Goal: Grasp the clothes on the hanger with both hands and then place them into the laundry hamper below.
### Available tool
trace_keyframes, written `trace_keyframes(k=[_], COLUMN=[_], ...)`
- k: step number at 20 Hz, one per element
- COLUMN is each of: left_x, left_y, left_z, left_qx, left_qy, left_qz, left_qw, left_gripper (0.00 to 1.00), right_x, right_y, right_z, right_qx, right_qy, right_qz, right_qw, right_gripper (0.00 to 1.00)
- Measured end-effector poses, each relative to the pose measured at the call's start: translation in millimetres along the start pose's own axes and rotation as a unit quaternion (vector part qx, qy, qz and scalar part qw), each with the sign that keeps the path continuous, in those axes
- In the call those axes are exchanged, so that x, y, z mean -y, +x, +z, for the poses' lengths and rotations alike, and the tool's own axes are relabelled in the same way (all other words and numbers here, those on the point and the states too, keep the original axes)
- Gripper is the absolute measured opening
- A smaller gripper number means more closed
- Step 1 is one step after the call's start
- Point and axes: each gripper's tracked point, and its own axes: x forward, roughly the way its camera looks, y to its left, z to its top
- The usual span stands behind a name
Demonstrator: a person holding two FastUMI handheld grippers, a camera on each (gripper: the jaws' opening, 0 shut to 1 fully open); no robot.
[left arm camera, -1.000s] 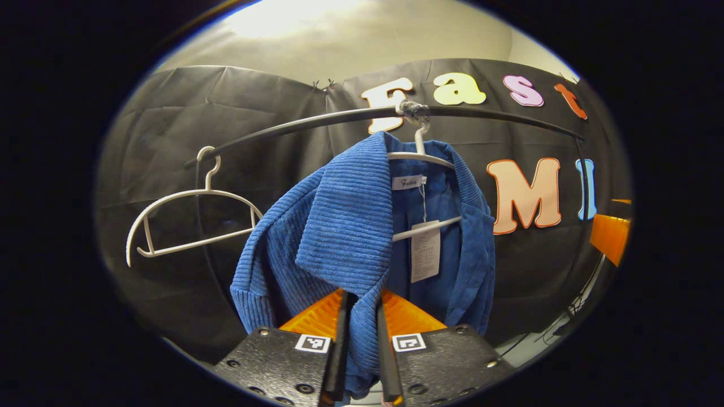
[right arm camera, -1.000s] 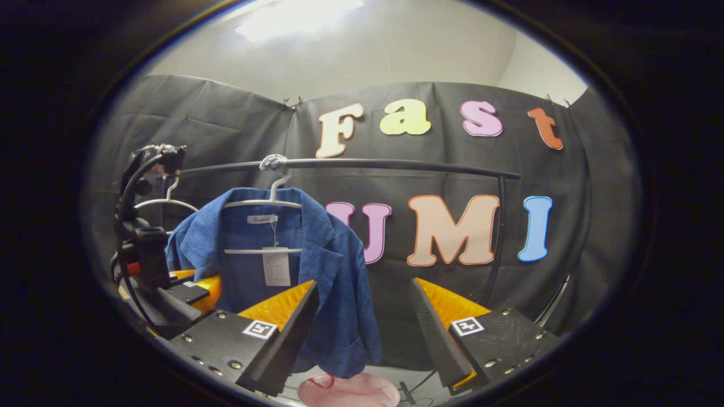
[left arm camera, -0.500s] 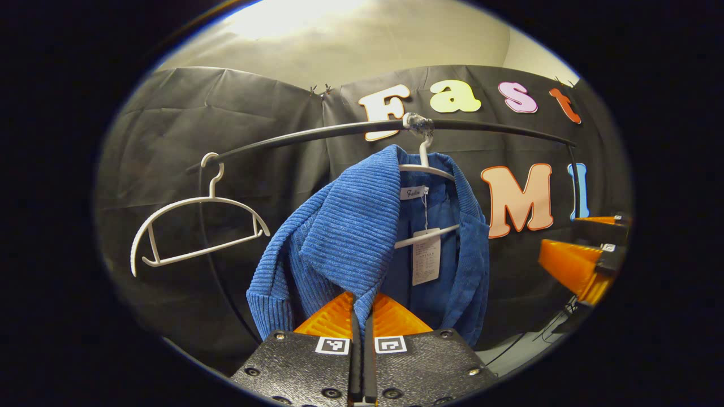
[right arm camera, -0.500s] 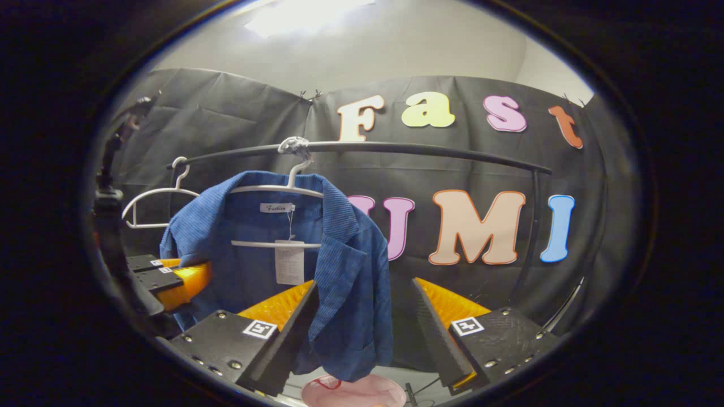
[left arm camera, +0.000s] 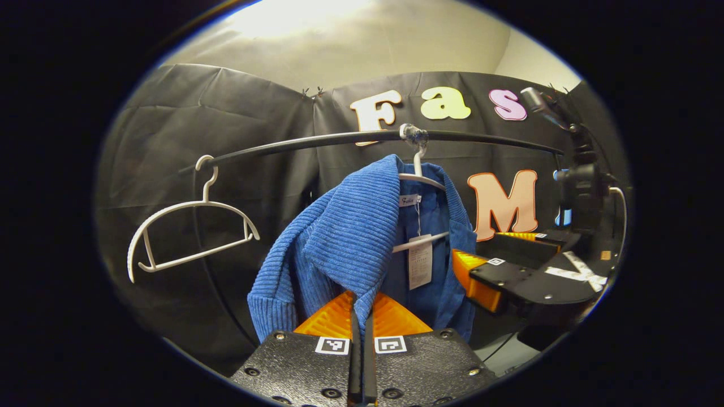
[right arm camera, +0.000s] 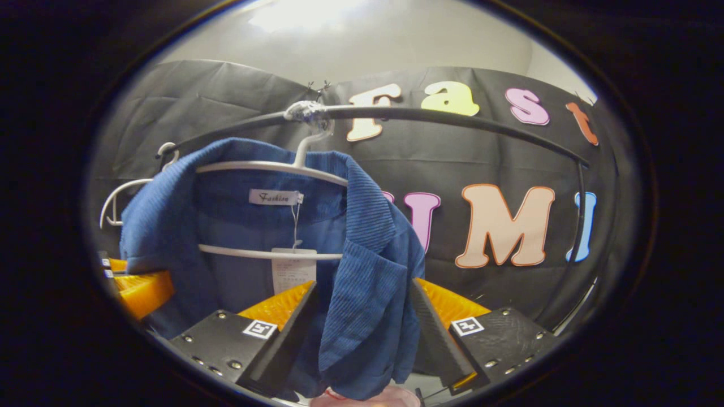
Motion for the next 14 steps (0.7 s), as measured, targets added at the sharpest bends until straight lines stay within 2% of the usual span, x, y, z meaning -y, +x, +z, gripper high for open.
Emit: trace_keyframes(k=[3,5,7,8,10,12,14], left_x=[-3,-6,-11,-13,-14,-15,-17], left_y=[-2,-2,-3,-3,-4,-5,-7], left_z=[3,2,6,7,10,12,16], left_qx=[0.003,0.001,0.004,0.005,0.007,0.007,0.009], left_qy=[0.003,0.003,0.01,0.012,0.012,0.009,0.005], left_qz=[-0.003,-0.005,-0.001,0.0,0.001,-0.001,-0.004], left_qw=[1.0,1.0,1.0,1.0,1.0,1.0,1.0], left_gripper=[0.03,0.02,0.02,0.02,0.02,0.02,0.02], right_x=[-3,-5,-4,-4,-5,-5,4], right_y=[21,32,39,42,42,44,52], right_z=[-12,-18,-22,-23,-25,-27,-31], right_qx=[-0.011,-0.016,-0.02,-0.023,-0.027,-0.027,-0.034], right_qy=[-0.009,-0.013,-0.012,-0.013,-0.019,-0.026,-0.039], right_qz=[-0.013,-0.016,-0.02,-0.021,-0.026,-0.027,-0.044], right_qw=[1.0,1.0,1.0,0.999,0.999,0.999,0.998], right_gripper=[0.96,0.92,0.78,0.75,0.73,0.54,0.36])
